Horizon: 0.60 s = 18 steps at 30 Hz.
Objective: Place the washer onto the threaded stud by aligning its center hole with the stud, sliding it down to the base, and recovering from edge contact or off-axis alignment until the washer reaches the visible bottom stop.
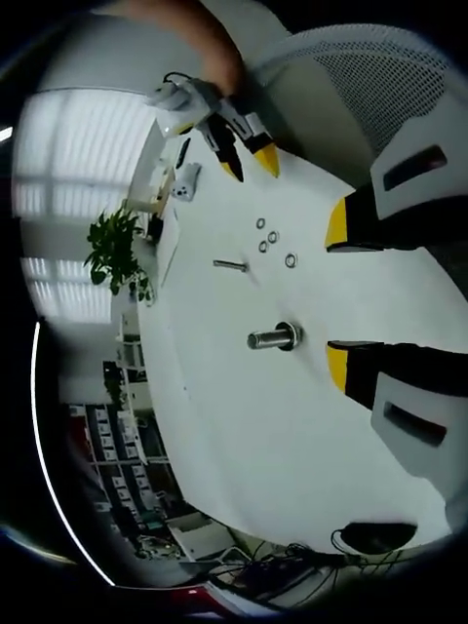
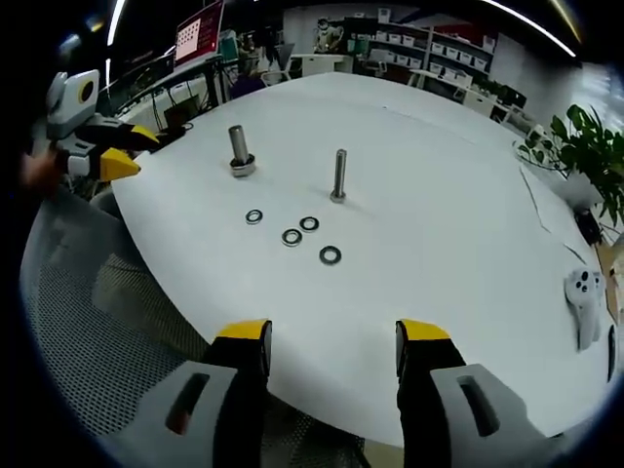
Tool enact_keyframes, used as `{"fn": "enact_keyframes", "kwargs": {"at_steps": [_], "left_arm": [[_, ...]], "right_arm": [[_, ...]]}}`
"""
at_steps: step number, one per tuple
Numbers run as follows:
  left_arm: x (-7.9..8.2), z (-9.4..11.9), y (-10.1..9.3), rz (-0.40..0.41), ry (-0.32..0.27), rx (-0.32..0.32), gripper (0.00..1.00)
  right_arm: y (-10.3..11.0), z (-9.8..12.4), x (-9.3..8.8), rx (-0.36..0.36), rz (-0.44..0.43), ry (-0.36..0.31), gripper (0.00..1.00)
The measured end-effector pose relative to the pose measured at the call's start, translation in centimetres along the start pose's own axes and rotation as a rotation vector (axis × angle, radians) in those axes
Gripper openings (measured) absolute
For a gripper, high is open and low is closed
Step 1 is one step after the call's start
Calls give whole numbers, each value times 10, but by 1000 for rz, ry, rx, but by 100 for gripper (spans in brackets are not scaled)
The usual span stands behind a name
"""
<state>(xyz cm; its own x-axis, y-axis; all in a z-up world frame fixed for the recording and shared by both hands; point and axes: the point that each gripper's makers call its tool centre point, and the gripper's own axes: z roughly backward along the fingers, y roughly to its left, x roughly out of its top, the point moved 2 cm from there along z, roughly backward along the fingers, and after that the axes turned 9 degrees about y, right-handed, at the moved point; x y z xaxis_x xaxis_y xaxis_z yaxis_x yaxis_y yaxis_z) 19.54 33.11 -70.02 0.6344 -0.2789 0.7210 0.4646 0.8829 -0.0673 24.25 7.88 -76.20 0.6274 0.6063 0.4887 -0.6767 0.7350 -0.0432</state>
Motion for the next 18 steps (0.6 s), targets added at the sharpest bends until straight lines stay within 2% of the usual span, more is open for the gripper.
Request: {"fn": "enact_keyframes", "kwargs": {"at_steps": [2,6,18], "left_arm": [[-1,1,2,22,-15,-2,32],[-2,-2,2,32,-5,-10,34],[-1,0,1,4,-8,2,33]], "right_arm": [[1,1,1,2,-2,-2,54],[2,0,0,2,-2,2,54],[11,-1,0,30,41,32,54]]}}
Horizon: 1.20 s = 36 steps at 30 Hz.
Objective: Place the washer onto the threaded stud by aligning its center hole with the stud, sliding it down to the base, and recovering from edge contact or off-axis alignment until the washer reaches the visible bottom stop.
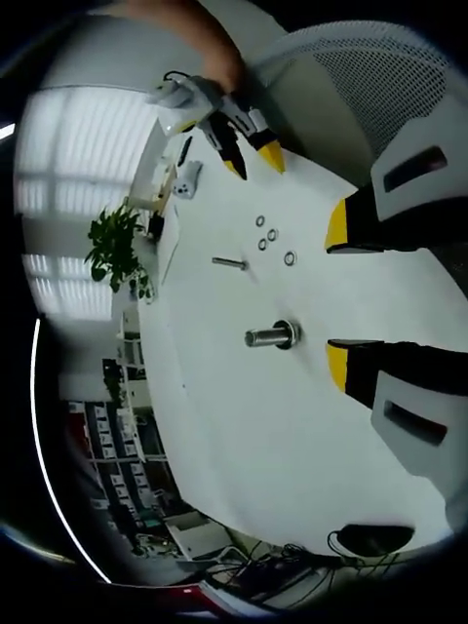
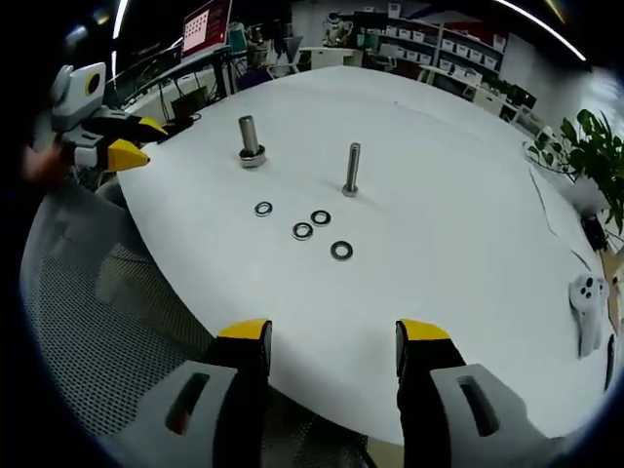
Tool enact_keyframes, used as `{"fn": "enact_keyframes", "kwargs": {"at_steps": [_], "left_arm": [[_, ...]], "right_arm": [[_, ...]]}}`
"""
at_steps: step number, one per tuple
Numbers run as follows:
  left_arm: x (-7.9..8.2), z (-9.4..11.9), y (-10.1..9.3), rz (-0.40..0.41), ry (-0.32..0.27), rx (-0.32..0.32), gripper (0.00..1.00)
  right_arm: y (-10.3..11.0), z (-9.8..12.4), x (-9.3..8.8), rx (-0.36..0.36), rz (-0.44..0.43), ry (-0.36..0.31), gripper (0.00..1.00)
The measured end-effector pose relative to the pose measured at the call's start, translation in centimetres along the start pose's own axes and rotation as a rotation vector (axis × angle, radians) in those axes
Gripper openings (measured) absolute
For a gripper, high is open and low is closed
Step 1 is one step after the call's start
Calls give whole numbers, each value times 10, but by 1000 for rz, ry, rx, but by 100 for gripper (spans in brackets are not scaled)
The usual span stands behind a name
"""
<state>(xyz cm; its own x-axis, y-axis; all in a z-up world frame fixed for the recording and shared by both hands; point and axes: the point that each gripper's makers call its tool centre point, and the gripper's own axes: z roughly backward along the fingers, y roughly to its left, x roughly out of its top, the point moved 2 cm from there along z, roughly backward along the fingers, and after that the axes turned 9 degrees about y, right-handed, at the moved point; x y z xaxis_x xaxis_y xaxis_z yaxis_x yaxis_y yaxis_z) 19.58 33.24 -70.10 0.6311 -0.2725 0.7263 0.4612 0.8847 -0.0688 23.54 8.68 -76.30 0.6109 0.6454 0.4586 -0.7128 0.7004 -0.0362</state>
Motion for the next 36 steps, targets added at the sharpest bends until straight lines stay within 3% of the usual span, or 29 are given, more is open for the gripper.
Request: {"fn": "enact_keyframes", "kwargs": {"at_steps": [16,36], "left_arm": [[4,2,1,-15,-20,16,33],[4,2,0,-17,-20,13,33]], "right_arm": [[2,-2,-3,47,111,74,54],[-11,-16,28,57,50,84,51]]}}
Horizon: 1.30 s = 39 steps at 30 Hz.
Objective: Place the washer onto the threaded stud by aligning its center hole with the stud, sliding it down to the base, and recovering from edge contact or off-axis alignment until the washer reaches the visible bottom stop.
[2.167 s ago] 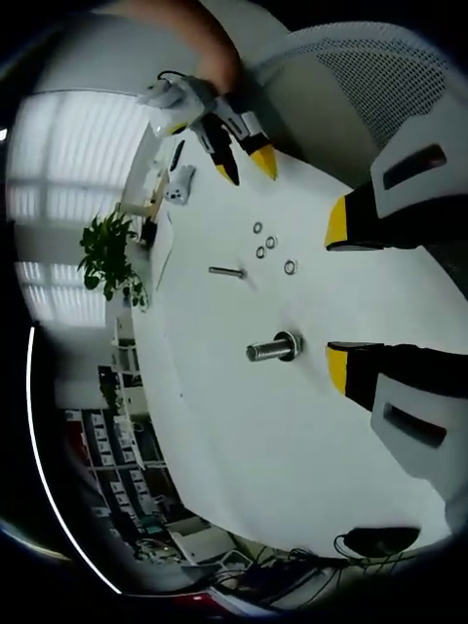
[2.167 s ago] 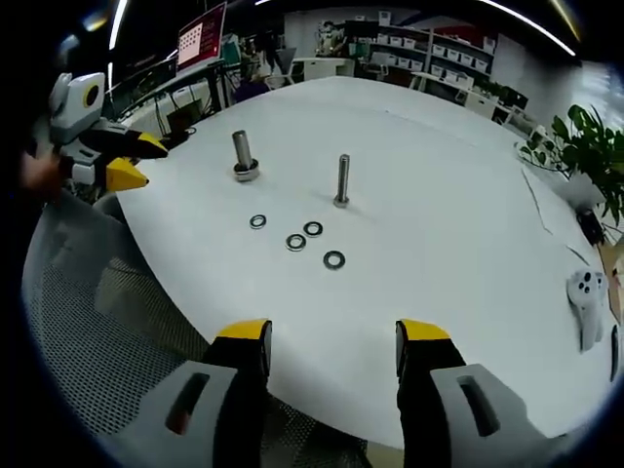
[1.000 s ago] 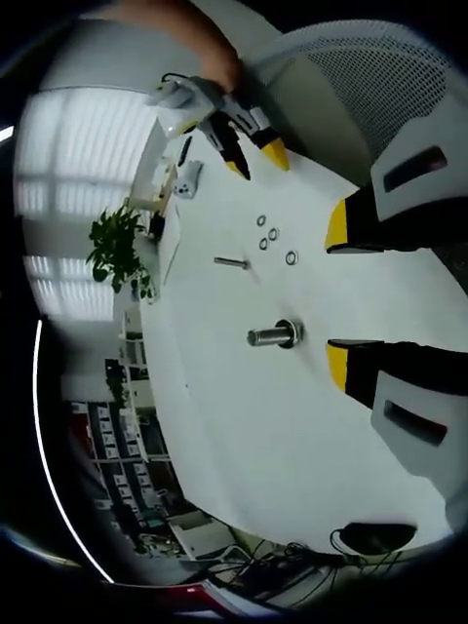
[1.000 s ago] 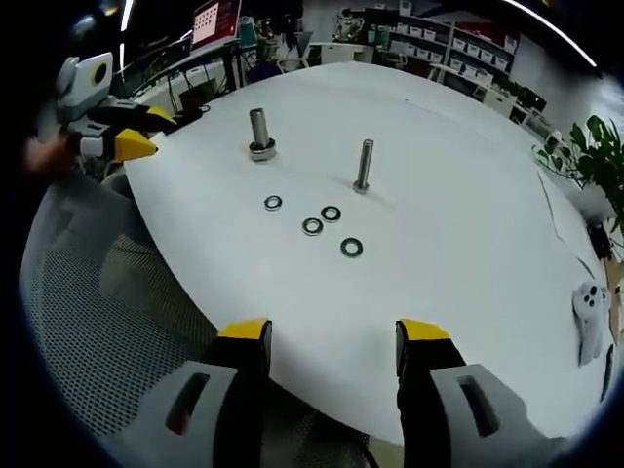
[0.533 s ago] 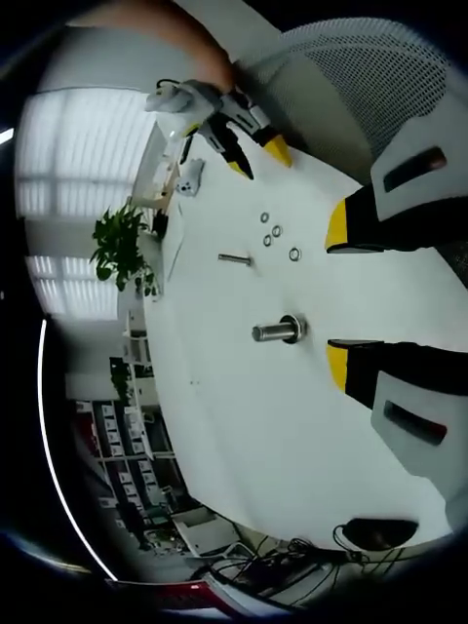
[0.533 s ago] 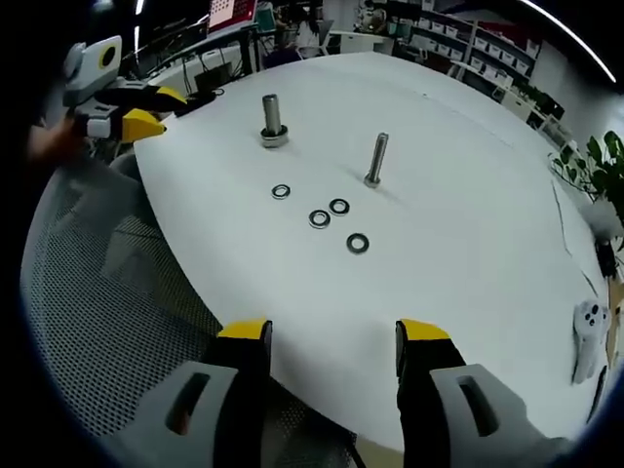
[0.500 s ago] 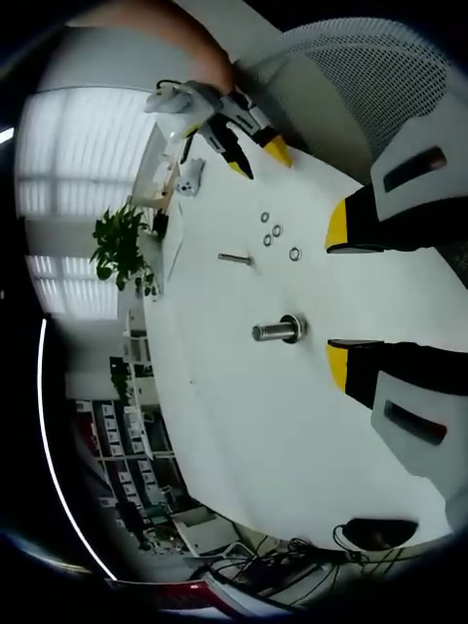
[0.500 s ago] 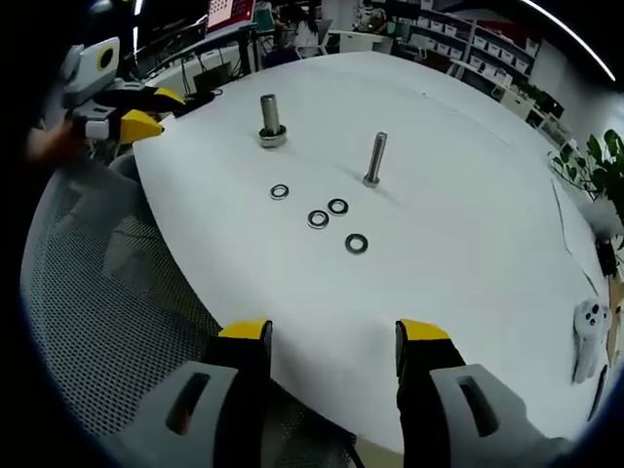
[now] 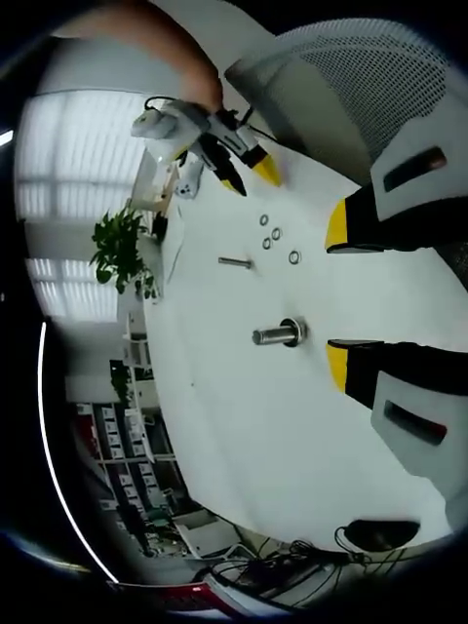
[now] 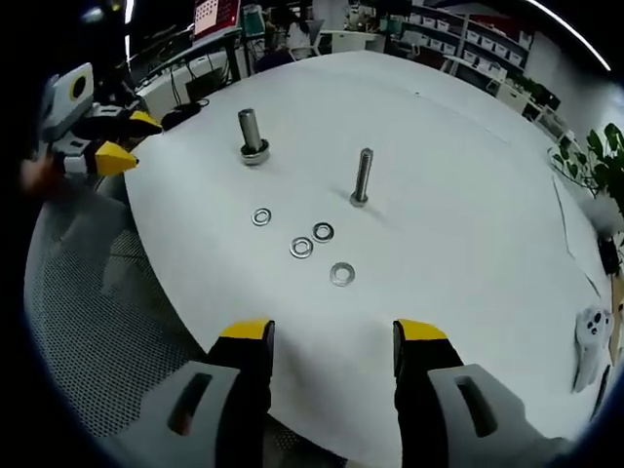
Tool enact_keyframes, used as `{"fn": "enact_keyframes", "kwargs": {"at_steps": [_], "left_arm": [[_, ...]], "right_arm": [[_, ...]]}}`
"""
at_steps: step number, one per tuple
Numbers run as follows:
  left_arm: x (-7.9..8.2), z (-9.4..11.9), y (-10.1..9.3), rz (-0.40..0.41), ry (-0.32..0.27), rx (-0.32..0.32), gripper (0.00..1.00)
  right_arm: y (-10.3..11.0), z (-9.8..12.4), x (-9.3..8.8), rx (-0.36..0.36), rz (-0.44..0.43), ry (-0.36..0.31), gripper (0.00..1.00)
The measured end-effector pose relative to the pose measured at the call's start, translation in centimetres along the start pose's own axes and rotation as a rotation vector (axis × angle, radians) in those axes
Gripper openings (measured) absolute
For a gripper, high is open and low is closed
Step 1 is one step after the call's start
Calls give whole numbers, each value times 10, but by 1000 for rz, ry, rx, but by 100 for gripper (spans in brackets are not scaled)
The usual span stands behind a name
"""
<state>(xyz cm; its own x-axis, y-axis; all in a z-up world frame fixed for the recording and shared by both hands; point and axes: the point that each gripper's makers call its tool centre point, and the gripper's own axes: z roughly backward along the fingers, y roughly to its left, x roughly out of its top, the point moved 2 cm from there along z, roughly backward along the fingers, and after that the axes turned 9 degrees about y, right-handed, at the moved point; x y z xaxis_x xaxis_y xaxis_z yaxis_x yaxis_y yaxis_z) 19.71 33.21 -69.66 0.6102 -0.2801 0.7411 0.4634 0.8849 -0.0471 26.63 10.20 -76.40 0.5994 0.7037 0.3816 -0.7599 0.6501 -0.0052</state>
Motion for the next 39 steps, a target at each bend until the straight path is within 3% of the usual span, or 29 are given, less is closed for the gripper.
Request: {"fn": "enact_keyframes", "kwargs": {"at_steps": [23,39], "left_arm": [[-2,1,2,9,6,13,33],[-6,-2,-4,-24,27,-5,33]], "right_arm": [[7,-3,4,15,130,30,51],[10,-2,16,2,108,32,49]]}}
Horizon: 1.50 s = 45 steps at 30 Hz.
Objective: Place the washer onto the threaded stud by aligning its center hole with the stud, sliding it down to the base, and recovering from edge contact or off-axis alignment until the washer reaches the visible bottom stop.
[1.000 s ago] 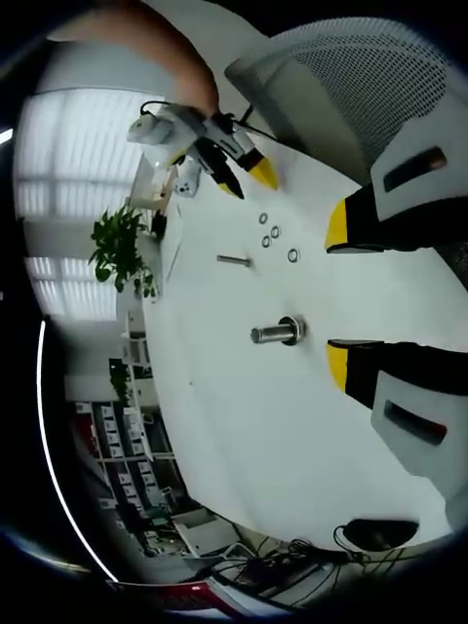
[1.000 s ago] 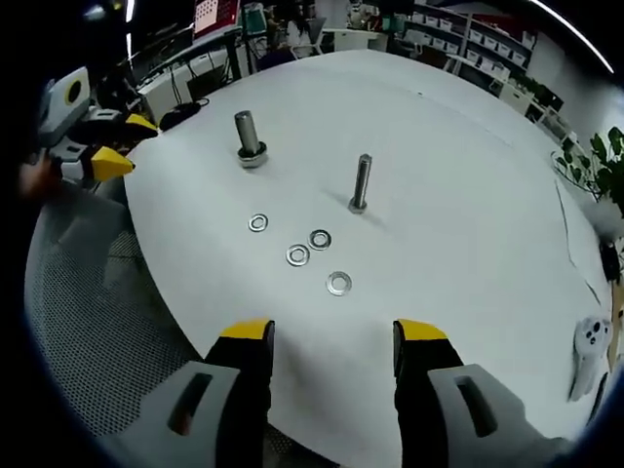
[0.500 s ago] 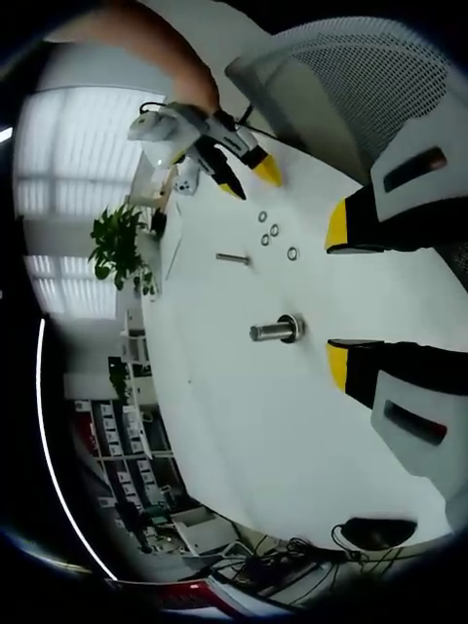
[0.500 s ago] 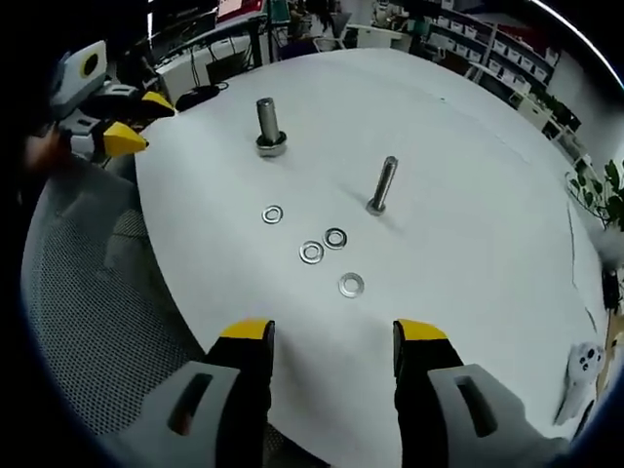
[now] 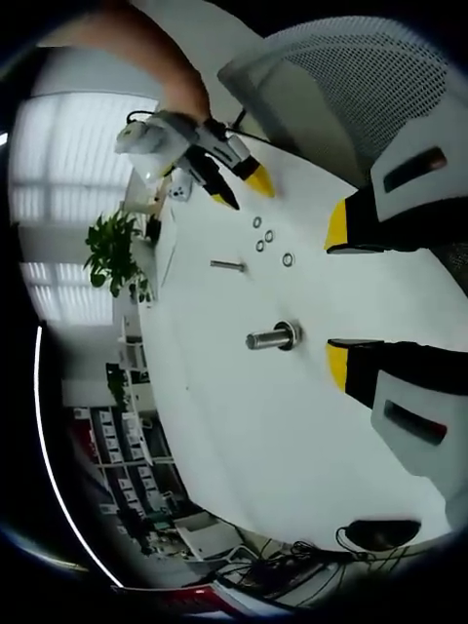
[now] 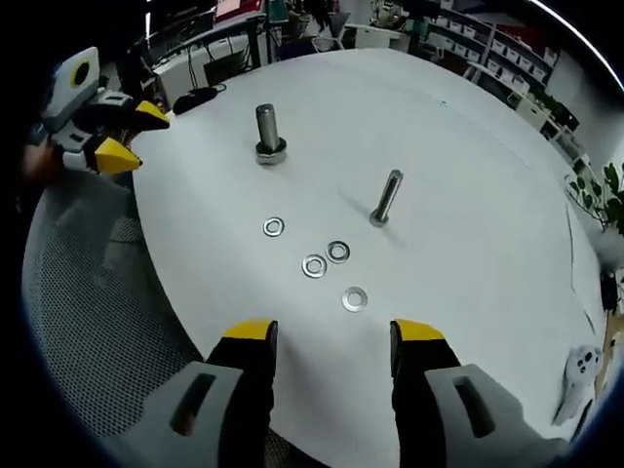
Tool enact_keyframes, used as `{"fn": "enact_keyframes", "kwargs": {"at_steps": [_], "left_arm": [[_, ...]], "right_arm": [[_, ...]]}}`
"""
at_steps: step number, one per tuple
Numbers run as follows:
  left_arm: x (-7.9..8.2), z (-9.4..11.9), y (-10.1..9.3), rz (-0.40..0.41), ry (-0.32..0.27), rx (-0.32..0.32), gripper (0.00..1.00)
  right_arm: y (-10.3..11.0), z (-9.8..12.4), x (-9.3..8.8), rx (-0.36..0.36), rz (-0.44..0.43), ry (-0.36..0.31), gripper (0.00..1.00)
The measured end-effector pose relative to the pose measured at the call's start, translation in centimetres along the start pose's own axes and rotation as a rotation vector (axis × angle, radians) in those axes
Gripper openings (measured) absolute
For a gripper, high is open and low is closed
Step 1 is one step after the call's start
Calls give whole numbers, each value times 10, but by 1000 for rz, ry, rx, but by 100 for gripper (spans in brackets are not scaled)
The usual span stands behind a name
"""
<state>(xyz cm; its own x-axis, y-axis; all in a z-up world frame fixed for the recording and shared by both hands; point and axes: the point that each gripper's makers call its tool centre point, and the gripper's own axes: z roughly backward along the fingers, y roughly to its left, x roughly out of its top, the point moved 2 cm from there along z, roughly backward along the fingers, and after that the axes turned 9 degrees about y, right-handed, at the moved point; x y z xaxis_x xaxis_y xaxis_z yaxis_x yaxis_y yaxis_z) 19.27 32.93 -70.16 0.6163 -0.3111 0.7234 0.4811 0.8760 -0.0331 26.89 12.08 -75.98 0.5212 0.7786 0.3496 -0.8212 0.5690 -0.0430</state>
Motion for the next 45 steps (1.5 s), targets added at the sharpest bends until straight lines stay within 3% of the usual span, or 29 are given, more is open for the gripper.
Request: {"fn": "enact_keyframes", "kwargs": {"at_steps": [23,33,45], "left_arm": [[-2,-2,-5,-37,21,-1,32],[-1,-1,-2,-33,15,14,32],[1,-1,-2,-39,6,15,32]], "right_arm": [[-8,0,2,4,-7,-1,49],[-8,-5,5,7,32,23,49],[-17,-10,21,16,36,21,49]]}}
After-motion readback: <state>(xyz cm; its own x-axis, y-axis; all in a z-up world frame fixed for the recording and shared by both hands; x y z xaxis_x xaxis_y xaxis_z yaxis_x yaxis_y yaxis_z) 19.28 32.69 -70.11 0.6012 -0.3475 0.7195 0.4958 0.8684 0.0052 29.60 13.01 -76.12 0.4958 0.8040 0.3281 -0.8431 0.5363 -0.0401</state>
